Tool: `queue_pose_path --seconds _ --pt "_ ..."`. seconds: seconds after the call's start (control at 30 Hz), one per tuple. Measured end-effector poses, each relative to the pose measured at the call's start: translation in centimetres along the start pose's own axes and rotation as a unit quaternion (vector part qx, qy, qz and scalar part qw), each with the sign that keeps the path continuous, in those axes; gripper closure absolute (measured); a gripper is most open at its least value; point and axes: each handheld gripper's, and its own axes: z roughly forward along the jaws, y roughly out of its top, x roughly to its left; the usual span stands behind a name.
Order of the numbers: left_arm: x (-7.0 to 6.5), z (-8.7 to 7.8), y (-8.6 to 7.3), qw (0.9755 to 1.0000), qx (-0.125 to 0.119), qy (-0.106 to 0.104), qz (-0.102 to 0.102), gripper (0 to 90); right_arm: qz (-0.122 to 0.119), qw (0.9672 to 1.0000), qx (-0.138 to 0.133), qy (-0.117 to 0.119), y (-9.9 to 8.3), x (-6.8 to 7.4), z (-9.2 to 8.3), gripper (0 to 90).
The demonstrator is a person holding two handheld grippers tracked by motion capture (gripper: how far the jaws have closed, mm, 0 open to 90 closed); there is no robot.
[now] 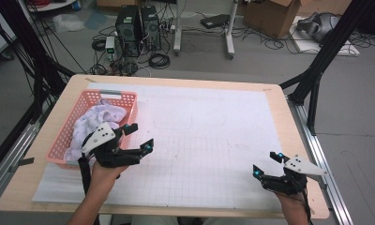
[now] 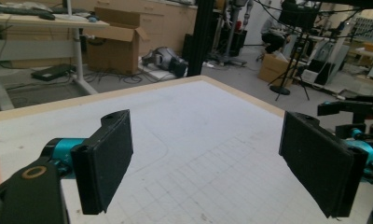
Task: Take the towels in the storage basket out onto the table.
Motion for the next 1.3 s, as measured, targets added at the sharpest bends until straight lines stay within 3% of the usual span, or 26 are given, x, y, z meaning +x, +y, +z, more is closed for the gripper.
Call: queue_pose_path --seconds 0.4,0.67,0.77,0.87,1.1,1.2,1.3 --pt "3.7 -1.1 1.6 0.9986 0.016 0.050 0.004 17.8 0.002 1.0000 0.001 -0.001 -0.1 -0.1 0.0 15.0" --pt "6.1 -2.4 2.0 0.9959 0.031 0.085 0.002 17.7 0.003 1.0000 0.001 -0.002 -0.1 -0.1 0.0 15.0" --pt "6.9 -2.9 2.0 0.9945 0.036 0.098 -0.001 17.7 0.001 1.0000 0.001 -0.001 -0.1 0.0 0.0 15.0" --pt "8.0 -3.3 1.9 0.9938 0.039 0.102 -0.018 17.5 0.003 1.0000 0.002 -0.001 -0.1 0.0 0.0 15.0" --pt "10.3 -4.2 1.7 0.9880 0.064 0.138 -0.028 17.0 0.003 1.0000 0.002 -0.002 -0.1 -0.1 0.0 15.0" --pt "11.5 -4.5 1.4 0.9824 0.088 0.163 -0.028 16.9 0.003 1.0000 0.002 -0.002 -0.1 -0.1 0.0 15.0" --pt "12.6 -4.7 0.9 0.9745 0.119 0.188 -0.033 16.8 0.002 1.0000 0.005 -0.001 -0.1 0.0 0.1 15.0"
